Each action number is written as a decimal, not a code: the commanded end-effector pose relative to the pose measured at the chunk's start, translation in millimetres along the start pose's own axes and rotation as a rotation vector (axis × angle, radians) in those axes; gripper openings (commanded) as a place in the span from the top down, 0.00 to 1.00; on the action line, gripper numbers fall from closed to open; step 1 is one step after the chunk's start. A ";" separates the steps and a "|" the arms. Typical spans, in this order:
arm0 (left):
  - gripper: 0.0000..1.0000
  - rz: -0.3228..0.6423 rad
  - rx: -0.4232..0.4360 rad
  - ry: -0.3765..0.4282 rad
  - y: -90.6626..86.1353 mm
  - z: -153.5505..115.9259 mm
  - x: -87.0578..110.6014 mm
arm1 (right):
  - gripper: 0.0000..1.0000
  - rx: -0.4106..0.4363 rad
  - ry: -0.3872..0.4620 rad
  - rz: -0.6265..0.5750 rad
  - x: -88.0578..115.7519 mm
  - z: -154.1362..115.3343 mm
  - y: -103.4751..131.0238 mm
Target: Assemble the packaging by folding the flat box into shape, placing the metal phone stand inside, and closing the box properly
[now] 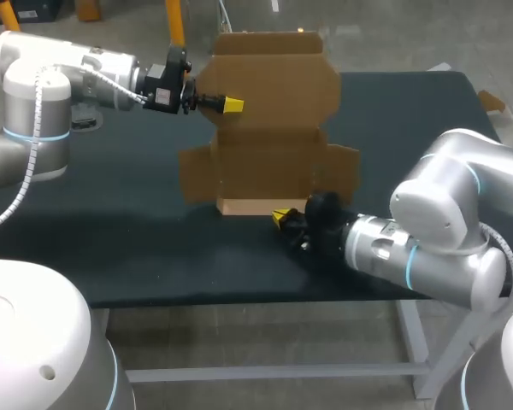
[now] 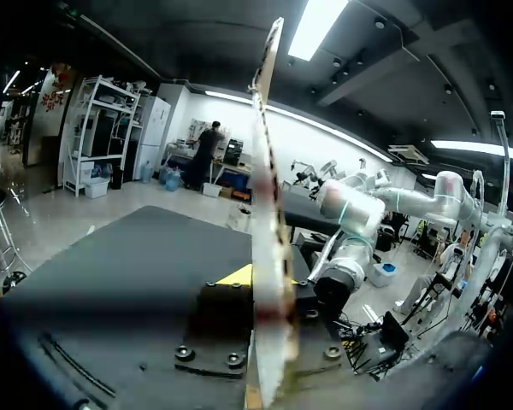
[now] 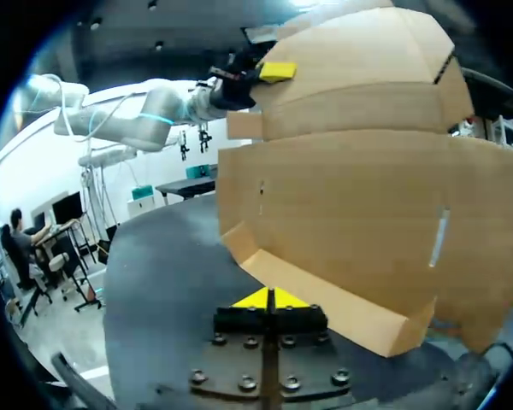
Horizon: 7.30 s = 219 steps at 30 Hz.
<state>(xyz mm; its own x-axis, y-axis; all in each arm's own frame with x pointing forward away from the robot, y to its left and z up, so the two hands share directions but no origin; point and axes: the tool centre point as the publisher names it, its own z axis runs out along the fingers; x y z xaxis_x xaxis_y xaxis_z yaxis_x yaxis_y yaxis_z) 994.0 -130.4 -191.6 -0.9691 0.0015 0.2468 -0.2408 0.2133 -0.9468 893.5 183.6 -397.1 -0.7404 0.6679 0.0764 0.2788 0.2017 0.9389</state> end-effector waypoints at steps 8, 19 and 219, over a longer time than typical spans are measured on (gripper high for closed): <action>1.00 0.000 0.000 0.001 1.0 -0.9 0.4 | 1.00 0.016 -0.104 0.007 -3.7 44.1 -2.1; 1.00 0.000 0.000 0.001 1.0 -0.9 0.4 | 1.00 0.023 -0.122 0.018 -10.8 56.1 -6.7; 1.00 -0.091 -0.042 0.049 65.1 15.4 54.0 | 0.90 0.007 -0.118 -0.008 23.2 -22.5 -10.6</action>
<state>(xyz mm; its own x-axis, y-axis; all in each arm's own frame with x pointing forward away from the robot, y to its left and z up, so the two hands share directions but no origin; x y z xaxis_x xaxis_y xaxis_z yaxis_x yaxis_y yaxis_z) 924.0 -131.0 -240.4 -0.9400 0.0236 0.3404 -0.3239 0.2522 -0.9119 868.2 196.2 -407.4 -0.6516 0.7583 0.0194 0.2757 0.2129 0.9374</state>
